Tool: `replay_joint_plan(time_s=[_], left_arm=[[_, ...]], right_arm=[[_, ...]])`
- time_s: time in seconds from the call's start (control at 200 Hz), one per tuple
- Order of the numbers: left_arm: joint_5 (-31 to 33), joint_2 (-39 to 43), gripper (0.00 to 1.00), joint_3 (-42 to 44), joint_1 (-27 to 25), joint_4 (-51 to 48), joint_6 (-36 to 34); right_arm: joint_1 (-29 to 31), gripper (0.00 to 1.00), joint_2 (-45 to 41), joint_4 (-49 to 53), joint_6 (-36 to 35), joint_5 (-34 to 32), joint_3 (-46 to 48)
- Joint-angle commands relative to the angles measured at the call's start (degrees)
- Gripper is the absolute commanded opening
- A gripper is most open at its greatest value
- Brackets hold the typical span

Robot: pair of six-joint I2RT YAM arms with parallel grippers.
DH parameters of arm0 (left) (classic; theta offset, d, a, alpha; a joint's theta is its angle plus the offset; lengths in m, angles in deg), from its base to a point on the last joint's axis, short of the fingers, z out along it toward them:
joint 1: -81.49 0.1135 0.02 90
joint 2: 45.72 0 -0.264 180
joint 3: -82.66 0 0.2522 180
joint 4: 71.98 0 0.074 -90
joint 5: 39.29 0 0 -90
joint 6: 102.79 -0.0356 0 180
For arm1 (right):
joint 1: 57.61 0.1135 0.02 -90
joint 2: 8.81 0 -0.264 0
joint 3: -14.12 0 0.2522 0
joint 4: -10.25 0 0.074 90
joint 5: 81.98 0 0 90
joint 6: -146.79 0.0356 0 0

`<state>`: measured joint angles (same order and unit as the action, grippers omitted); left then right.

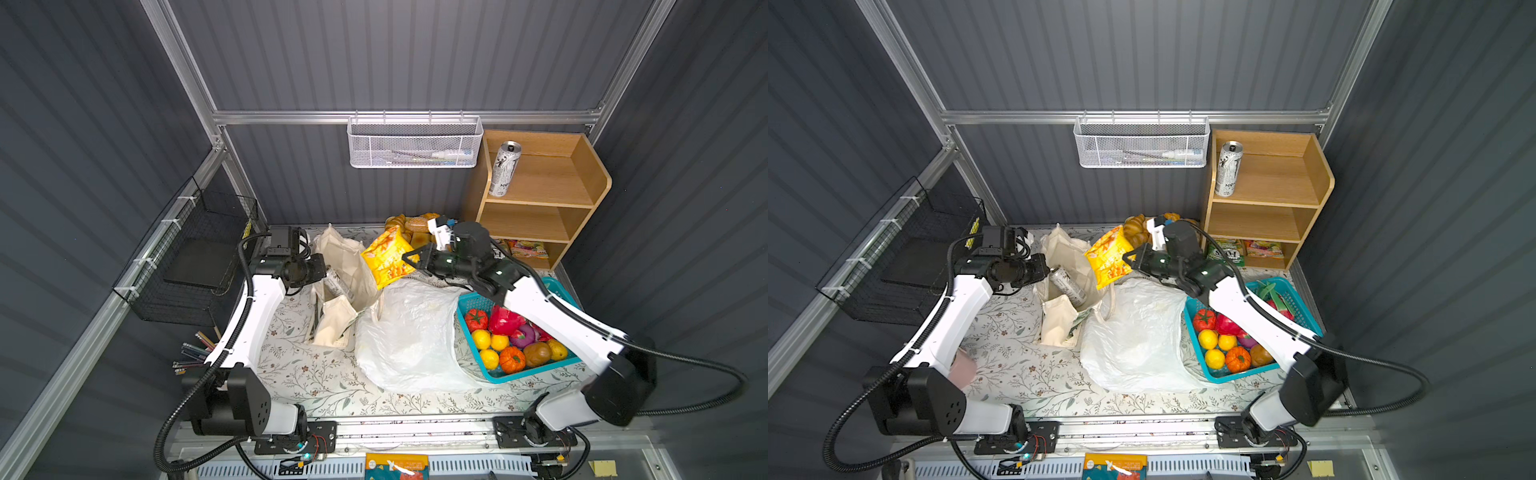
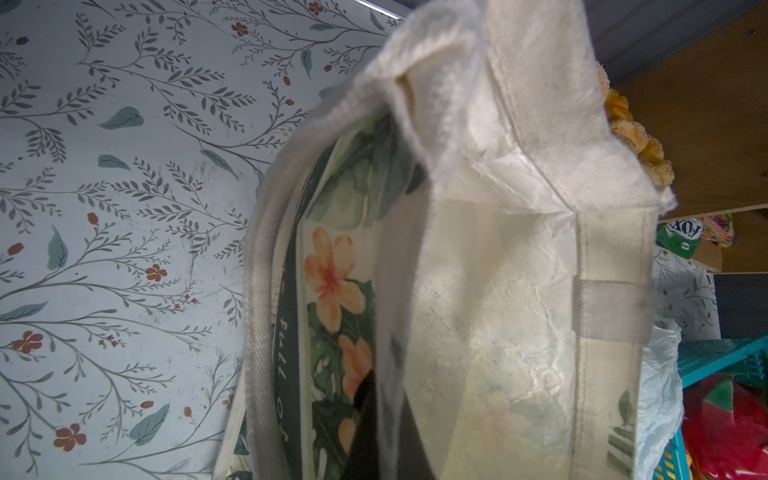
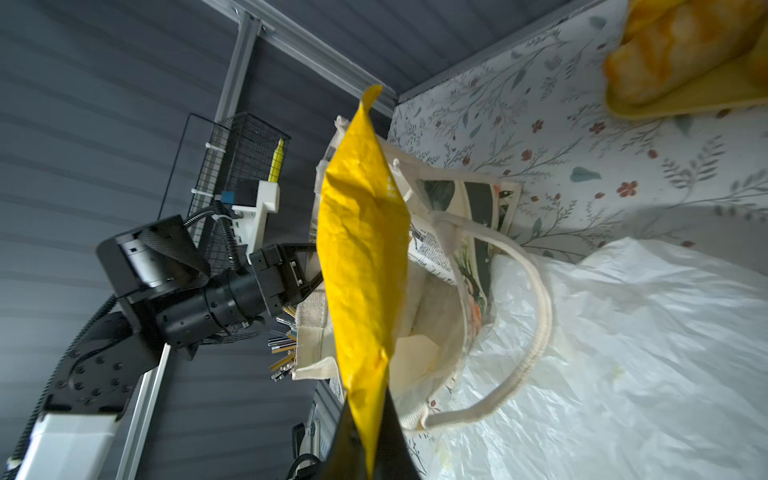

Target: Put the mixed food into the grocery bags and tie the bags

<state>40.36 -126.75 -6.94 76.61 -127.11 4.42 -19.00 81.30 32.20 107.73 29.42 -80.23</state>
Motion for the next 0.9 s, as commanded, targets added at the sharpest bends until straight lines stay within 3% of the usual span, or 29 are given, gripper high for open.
replay_joint_plan(time_s=[0.0, 0.155, 0.265, 0.345, 0.625, 0.74, 0.896], left_arm=[[-2.05, -0.37, 0.0, -2.1, 0.05, -1.26, -0.88], [-2.15, -0.07, 0.0, -2.02, 0.05, -1.22, -0.64], [-1.91, 0.0, 0.0, -1.86, 0.05, -1.17, -0.38], [-1.93, 0.08, 0.0, -1.95, 0.05, -1.24, -0.26], [-0.04, 0.0, 0.0, -3.48, 0.05, -2.39, -1.97], [1.88, -0.84, 0.0, -4.67, 0.09, -3.34, -2.73], [3.23, -2.3, 0.0, -8.54, 0.14, -4.47, -3.27]], right_arm=[[2.85, 0.0, 7.27, 0.64, -1.81, -1.46, -7.31], [6.26, 0.0, 20.47, 7.3, -3.78, -3.77, -20.01], [7.09, 0.43, 29.16, 18.49, -8.88, 1.1, -32.99], [7.09, 0.54, 28.65, 24.19, -13.85, 0.82, -37.1], [5.85, 0.65, 13.19, 28.07, -24.56, -16.61, -24.1], [4.9, 0.69, 15.18, 27.91, -24.22, -15.3, -22.69], [5.03, 0.71, 24.2, 30.1, -23.69, -12.33, -29.7]])
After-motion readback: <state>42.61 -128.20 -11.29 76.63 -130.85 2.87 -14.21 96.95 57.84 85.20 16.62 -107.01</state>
